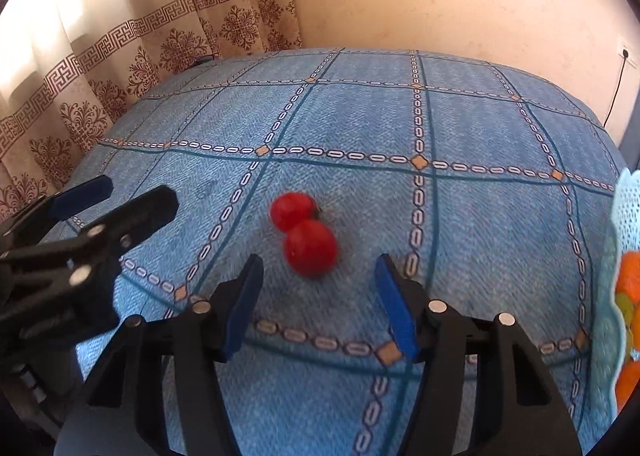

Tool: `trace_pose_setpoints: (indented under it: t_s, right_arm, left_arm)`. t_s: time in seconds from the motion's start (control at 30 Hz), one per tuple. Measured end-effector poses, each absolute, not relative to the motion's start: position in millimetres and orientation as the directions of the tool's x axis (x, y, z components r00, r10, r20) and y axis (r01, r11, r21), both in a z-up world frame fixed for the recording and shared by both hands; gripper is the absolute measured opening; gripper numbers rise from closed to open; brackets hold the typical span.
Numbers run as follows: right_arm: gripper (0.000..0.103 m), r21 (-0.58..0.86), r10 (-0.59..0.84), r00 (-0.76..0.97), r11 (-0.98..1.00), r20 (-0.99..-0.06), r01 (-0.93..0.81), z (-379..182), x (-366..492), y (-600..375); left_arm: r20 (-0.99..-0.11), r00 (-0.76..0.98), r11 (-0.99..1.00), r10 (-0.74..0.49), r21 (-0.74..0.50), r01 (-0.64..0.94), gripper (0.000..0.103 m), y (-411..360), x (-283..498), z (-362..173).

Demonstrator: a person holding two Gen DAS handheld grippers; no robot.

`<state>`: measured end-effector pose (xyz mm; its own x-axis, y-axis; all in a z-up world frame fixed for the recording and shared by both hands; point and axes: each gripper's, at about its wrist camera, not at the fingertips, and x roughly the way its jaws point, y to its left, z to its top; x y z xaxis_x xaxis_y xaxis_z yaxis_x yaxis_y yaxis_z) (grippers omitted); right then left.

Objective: Organize fruits
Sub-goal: 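Grasp a red cherry tomato with the right tool while the left tool grasps the other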

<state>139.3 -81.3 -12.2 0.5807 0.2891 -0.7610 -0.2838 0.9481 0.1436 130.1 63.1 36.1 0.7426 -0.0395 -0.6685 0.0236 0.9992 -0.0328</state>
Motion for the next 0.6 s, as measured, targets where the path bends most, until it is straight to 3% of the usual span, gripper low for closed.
trace_pose_setpoints:
  t_s: [0.07, 0.23, 0.37, 0.6]
  right_arm:
    - [0.059, 0.127, 0.282, 0.586, 0.948, -0.760, -0.292, -12, 141, -77]
    - [0.046, 0.096, 0.254, 0.592, 0.954, -0.765, -0.285, -14, 141, -74]
    - [0.029, 0.119, 0.272, 0.589, 0.951, -0.761, -0.286, -12, 138, -79]
    - [0.028, 0.161, 0.292, 0.608, 0.951, -0.738, -0.263, 0, 116, -100]
  left_arm:
    - [-0.669, 0.743, 0.999, -0.040, -0.033, 0.025, 0.090, 63, 130, 36]
    - [-0.674, 0.737, 0.999, -0.040, -0.033, 0.024, 0.090, 62, 131, 33]
    - [-0.676, 0.736, 0.999, -0.040, -0.033, 0.024, 0.090, 62, 131, 31]
    - [-0.679, 0.733, 0.999, -0.041, -0.034, 0.024, 0.090, 61, 132, 31]
